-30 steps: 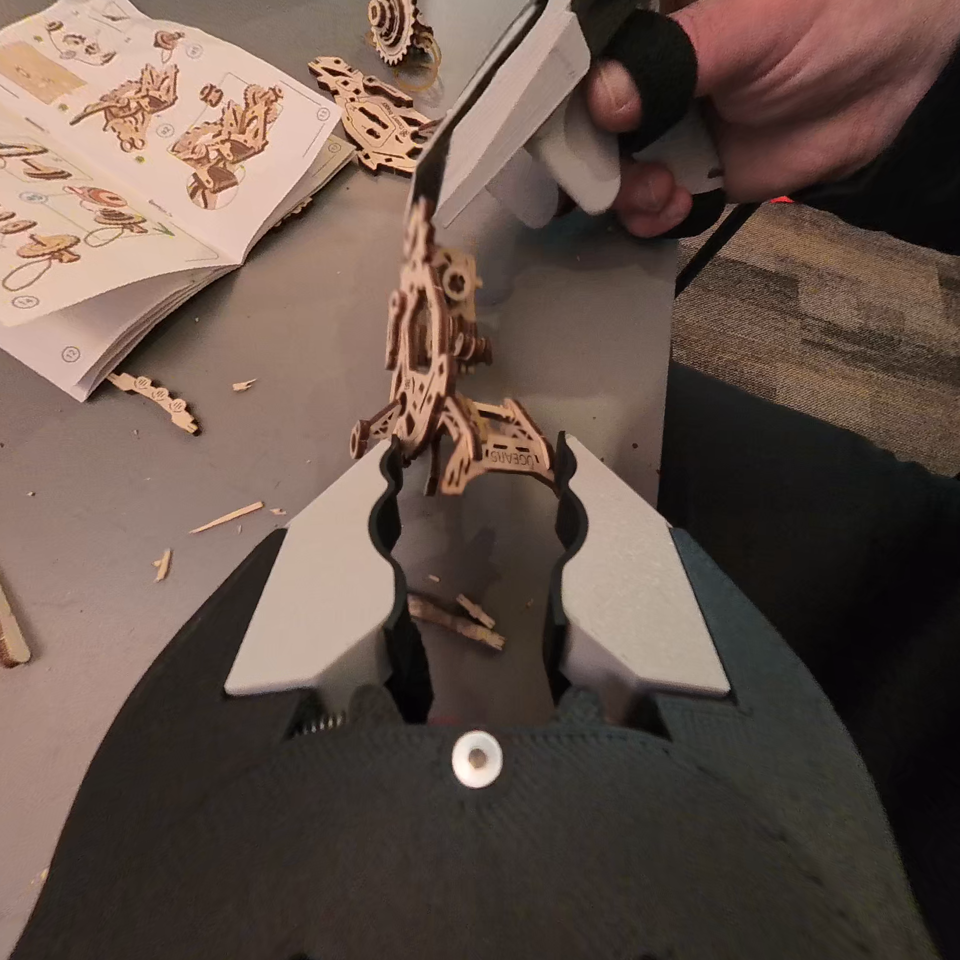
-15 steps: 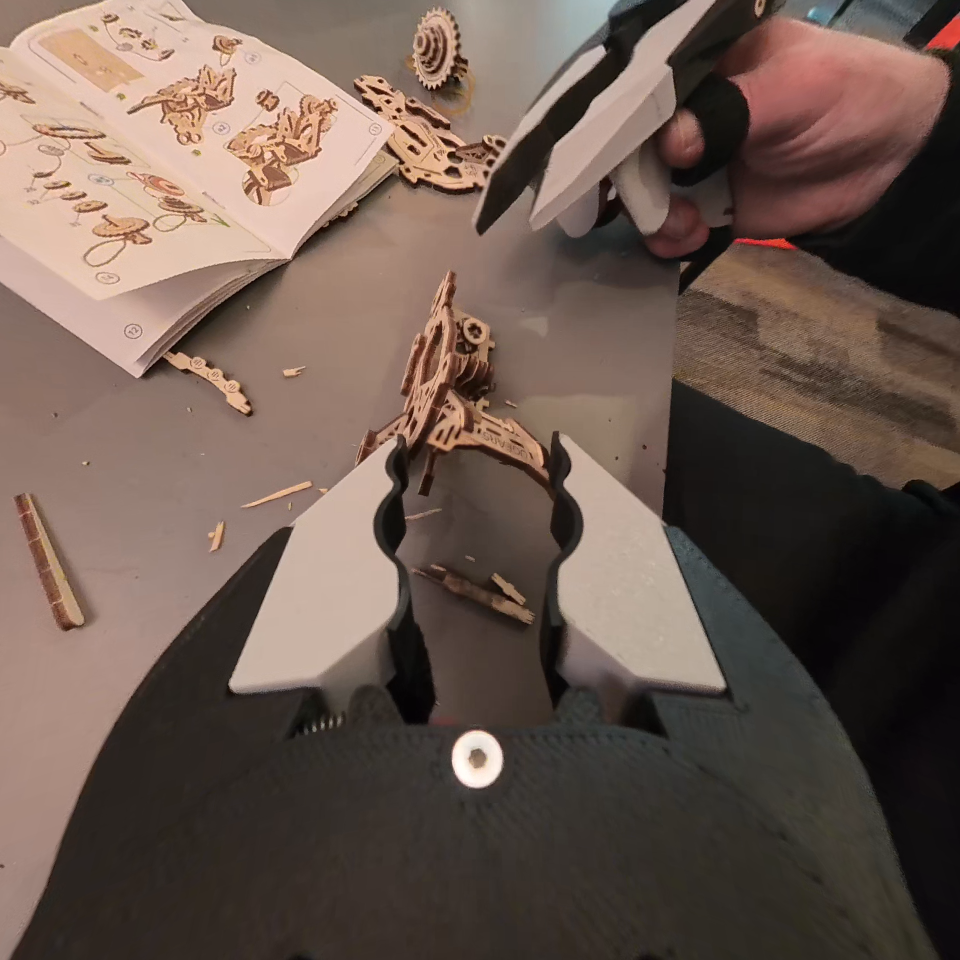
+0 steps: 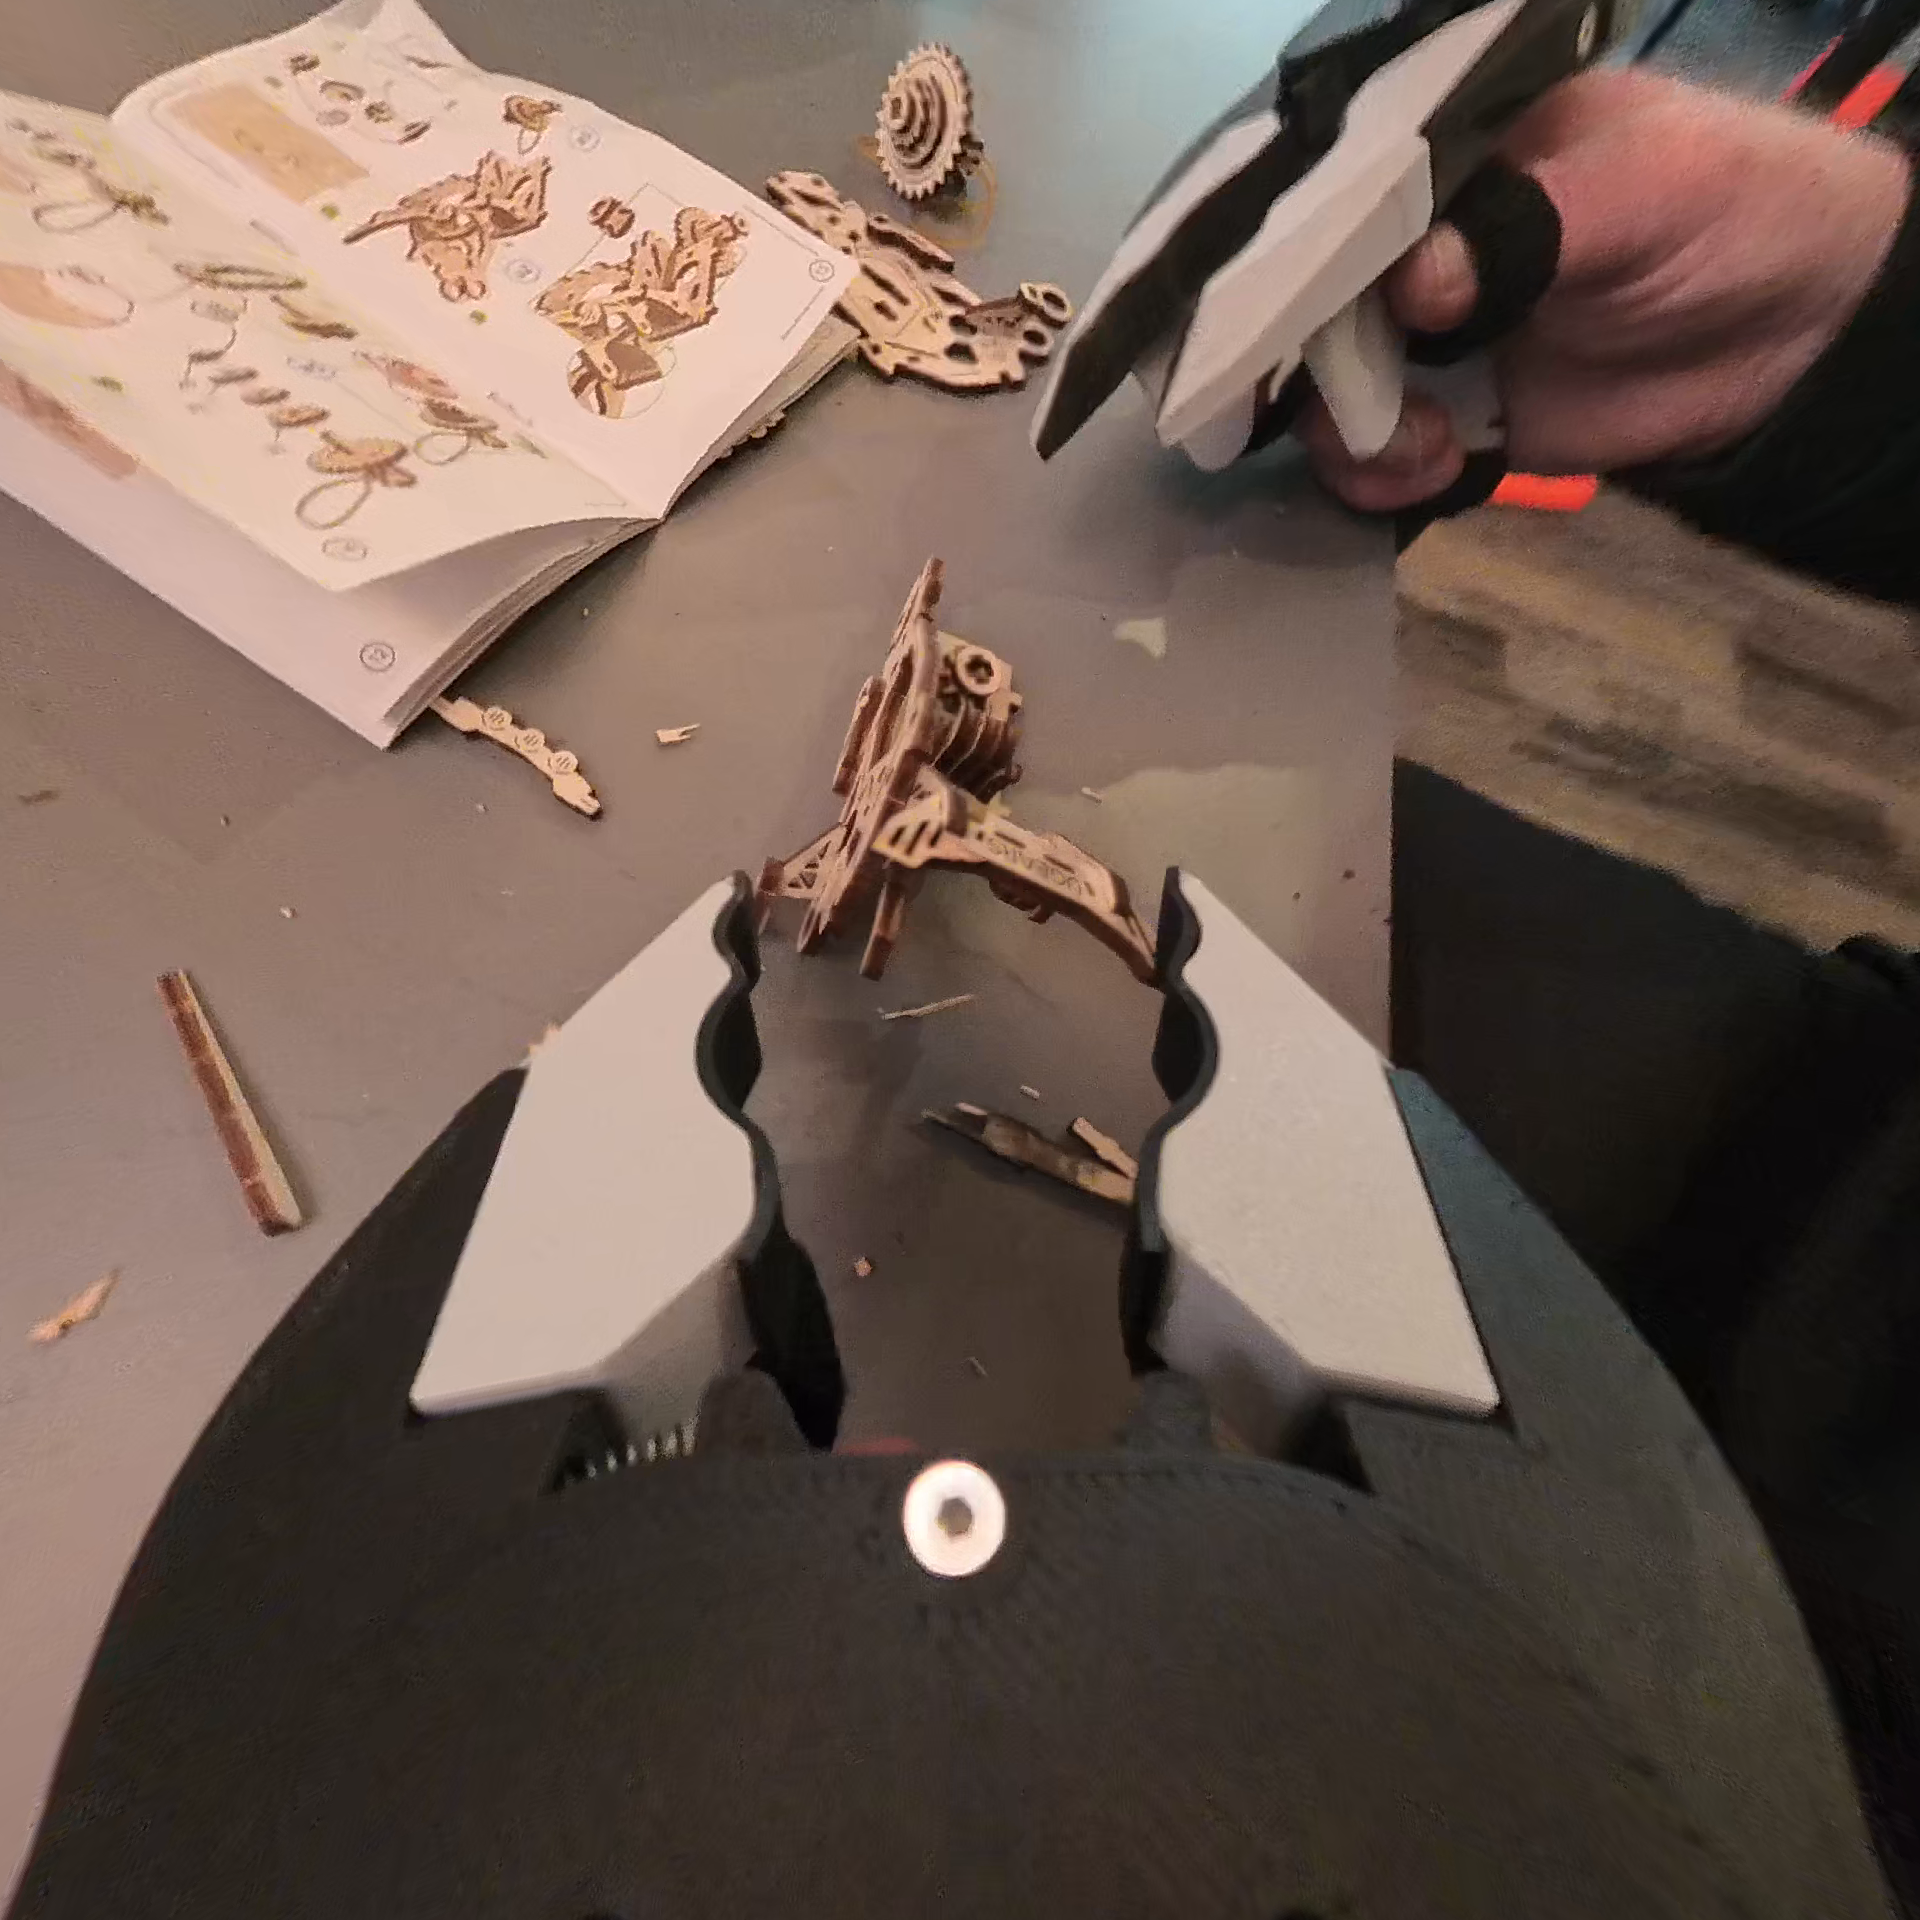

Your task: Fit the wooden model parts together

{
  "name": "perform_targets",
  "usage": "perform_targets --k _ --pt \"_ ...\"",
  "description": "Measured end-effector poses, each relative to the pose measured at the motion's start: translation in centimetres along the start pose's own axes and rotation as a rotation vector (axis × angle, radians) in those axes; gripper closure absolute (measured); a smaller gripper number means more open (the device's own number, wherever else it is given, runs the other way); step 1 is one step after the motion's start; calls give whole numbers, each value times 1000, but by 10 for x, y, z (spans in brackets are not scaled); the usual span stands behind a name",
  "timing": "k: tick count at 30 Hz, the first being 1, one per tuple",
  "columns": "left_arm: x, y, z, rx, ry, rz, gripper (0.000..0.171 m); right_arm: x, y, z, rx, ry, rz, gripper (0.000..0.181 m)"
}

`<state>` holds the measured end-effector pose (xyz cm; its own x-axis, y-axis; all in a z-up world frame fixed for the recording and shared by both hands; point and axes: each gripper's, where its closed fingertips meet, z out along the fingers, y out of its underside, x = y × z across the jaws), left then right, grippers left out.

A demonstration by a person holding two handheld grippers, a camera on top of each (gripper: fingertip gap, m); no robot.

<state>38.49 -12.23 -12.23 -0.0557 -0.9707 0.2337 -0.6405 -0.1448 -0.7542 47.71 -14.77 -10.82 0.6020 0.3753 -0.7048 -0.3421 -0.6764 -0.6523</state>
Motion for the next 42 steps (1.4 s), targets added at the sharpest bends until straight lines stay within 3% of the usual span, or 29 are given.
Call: perform_targets --k 4,7,10,28,37,42 --pt "-1 5 8 -59 -37 118 94 -1 0 -1 4 -7 0 149" --pt "0 8 13 -84 -35 156 110 -1 0 0 3 -9 2 149" --pt "0 6 15 -71 -33 156 112 -1 0 -1 5 -14 5 149" --pt "-15 -24 -2 59 72 -115 122 0 4 2 -23 8 -27 149" --pt "-17 -14 3 -10 54 59 95 1 6 4 -40 13 -20 150" --pt "-21 -7 7 -56 49 187 93 1 6 4 -41 3 -11 151"
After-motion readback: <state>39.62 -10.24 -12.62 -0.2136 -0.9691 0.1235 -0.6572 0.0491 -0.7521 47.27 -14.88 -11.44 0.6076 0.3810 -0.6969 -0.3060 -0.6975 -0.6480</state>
